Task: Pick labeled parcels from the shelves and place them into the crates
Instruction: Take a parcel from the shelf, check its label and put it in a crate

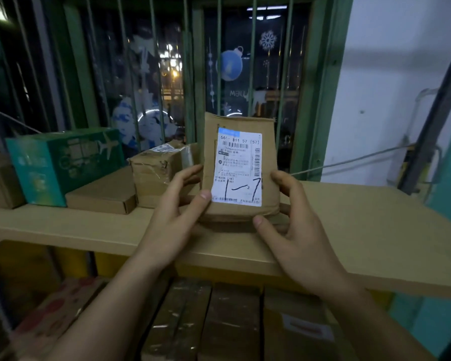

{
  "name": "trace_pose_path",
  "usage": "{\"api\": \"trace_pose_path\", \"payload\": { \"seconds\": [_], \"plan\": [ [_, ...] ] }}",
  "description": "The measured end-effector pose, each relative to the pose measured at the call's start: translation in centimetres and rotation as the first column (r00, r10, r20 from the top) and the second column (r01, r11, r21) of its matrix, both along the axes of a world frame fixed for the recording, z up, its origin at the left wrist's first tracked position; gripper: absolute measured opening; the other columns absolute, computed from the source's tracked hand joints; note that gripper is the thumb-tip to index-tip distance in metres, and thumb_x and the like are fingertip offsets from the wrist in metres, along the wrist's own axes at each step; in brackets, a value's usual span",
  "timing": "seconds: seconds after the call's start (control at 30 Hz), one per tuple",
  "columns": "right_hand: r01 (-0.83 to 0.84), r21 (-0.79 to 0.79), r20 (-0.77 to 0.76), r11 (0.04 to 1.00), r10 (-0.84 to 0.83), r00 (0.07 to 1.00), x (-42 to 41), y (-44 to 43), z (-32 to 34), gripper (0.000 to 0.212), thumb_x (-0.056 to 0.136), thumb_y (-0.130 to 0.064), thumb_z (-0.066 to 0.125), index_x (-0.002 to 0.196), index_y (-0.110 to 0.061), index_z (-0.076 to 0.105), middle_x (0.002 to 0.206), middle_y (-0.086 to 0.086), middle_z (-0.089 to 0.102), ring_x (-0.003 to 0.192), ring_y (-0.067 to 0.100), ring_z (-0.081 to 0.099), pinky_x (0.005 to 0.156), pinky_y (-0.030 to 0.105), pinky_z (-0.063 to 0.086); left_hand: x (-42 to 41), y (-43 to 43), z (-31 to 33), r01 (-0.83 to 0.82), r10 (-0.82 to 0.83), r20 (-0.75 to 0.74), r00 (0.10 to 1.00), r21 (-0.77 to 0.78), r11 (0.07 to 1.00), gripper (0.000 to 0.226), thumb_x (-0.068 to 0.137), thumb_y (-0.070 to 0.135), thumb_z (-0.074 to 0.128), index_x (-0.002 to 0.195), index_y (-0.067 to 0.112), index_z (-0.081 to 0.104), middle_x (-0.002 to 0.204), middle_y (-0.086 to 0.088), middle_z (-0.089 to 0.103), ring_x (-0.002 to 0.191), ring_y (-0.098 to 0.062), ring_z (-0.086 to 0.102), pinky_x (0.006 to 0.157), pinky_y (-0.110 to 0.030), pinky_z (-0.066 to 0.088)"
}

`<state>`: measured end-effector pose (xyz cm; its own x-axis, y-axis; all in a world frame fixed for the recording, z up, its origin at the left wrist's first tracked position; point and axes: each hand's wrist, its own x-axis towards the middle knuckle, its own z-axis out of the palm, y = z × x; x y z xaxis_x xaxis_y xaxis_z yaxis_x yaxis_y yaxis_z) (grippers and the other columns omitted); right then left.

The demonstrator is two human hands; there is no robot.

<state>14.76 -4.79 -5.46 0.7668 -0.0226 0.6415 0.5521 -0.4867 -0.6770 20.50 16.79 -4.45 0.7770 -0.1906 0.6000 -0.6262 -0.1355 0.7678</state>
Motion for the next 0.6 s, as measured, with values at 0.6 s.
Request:
{"api": "trace_pose_path", "payload": {
  "seconds": [0.6],
  "plan": [
    [0.087,0.123,-0.049,0.989,-0.081,0.995,1.6,-2.4,9.2,0.025,0.100,-0.048,0.055,0.113,-0.028,0.061,0.095,0.001,0.068,0.079,0.015,0.070,0.075,0.050,0.062,-1.5,-2.8,6.7,-0.072,0.081,-0.046,0.996,0.174,0.982,0.029,0.104,0.052,0.039,0.101,0.035,0.061,0.097,0.010,0.060,0.087,-0.004,0.057,0.073,-0.022,0.043]
  ]
}}
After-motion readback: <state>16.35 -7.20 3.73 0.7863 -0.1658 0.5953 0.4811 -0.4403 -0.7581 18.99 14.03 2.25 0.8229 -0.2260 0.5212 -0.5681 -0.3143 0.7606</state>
